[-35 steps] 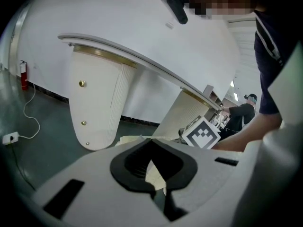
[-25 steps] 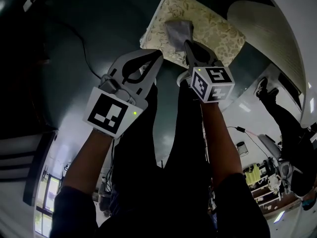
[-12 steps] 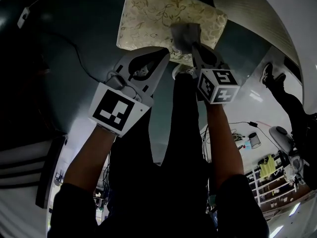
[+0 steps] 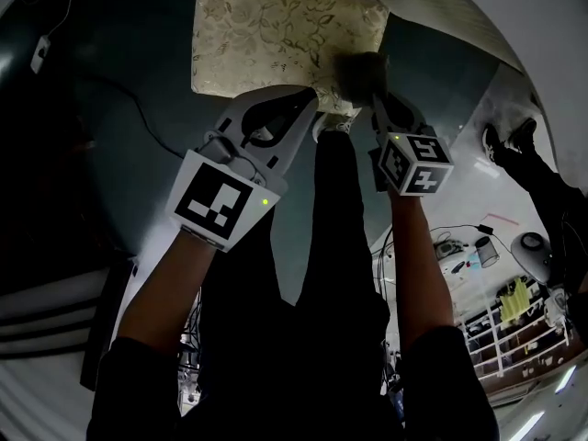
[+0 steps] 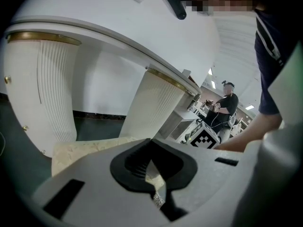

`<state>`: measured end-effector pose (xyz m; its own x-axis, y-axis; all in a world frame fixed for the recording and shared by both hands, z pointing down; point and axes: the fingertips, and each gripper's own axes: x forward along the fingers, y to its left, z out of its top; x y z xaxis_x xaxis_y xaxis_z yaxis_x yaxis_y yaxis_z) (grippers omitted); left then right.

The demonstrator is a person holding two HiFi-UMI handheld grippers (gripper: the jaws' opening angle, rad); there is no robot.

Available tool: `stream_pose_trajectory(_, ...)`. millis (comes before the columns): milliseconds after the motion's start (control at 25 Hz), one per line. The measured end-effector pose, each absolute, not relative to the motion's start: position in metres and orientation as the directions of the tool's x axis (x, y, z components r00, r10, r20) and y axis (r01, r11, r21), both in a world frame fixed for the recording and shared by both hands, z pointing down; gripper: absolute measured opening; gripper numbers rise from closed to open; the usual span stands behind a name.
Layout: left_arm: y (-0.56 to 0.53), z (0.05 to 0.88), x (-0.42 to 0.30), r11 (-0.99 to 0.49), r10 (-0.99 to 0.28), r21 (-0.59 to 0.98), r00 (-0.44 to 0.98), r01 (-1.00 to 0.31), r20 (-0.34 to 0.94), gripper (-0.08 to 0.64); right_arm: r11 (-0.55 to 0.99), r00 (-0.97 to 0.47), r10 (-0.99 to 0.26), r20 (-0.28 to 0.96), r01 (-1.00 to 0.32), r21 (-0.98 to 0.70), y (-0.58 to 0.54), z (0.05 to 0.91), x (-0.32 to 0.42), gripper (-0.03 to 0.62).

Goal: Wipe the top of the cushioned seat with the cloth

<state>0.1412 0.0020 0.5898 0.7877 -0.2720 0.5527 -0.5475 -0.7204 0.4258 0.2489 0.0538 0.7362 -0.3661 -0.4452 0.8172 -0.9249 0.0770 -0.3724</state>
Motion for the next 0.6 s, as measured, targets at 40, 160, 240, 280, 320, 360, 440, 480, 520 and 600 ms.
stream_pose_trajectory(40, 0.003, 0.590, 0.144, -0.721, -0.271, 0.427, 0.789, -0.546, 0.551, 0.008, 0.071, -0.360, -0.447, 0.819, -0.927, -0.368, 0.055, 0.736, 0.253, 0.032)
stream_pose_trajectory(160, 0.007, 0.590, 0.146, -0.716, -0.276, 0.432, 0.791, -0.548, 0.547, 0.008, 0.073, -0.356, -0.461, 0.813, -0.928, -0.364, 0.054, 0.731, 0.256, 0.032)
stream_pose_trajectory(240, 0.008, 0.588, 0.141, -0.710, -0.286, 0.432, 0.789, -0.556, 0.544, 0.008, 0.084, -0.363, -0.472, 0.803, -0.926, -0.369, 0.050, 0.724, 0.251, 0.032)
stream_pose_trajectory(280, 0.008, 0.587, 0.137, -0.707, -0.293, 0.431, 0.787, -0.561, 0.543, 0.008, 0.091, -0.369, -0.477, 0.798, -0.924, -0.372, 0.048, 0.720, 0.246, 0.032)
stream_pose_trajectory(320, 0.008, 0.586, 0.132, -0.703, -0.301, 0.430, 0.785, -0.567, 0.542, 0.008, 0.101, -0.375, -0.480, 0.793, -0.921, -0.375, 0.045, 0.717, 0.239, 0.032)
stream_pose_trajectory(360, 0.008, 0.585, 0.126, -0.698, -0.309, 0.429, 0.782, -0.573, 0.542, 0.008, 0.113, -0.384, -0.483, 0.787, -0.919, -0.379, 0.043, 0.714, 0.232, 0.032)
stream_pose_trajectory(440, 0.007, 0.585, 0.110, -0.684, -0.327, 0.428, 0.773, -0.590, 0.543, 0.008, 0.140, -0.405, -0.485, 0.775, -0.911, -0.389, 0.037, 0.709, 0.212, 0.032)
stream_pose_trajectory(480, 0.006, 0.584, 0.100, -0.677, -0.337, 0.427, 0.768, -0.600, 0.544, 0.008, 0.154, -0.417, -0.485, 0.769, -0.906, -0.395, 0.033, 0.706, 0.200, 0.032)
stream_pose_trajectory(520, 0.006, 0.584, 0.090, -0.670, -0.347, 0.425, 0.763, -0.609, 0.546, 0.008, 0.168, -0.430, -0.485, 0.762, -0.901, -0.401, 0.030, 0.703, 0.188, 0.032)
stream_pose_trajectory(600, 0.005, 0.584, 0.069, -0.656, -0.365, 0.421, 0.752, -0.626, 0.549, 0.008, 0.196, -0.455, -0.483, 0.748, -0.889, -0.414, 0.024, 0.698, 0.161, 0.032)
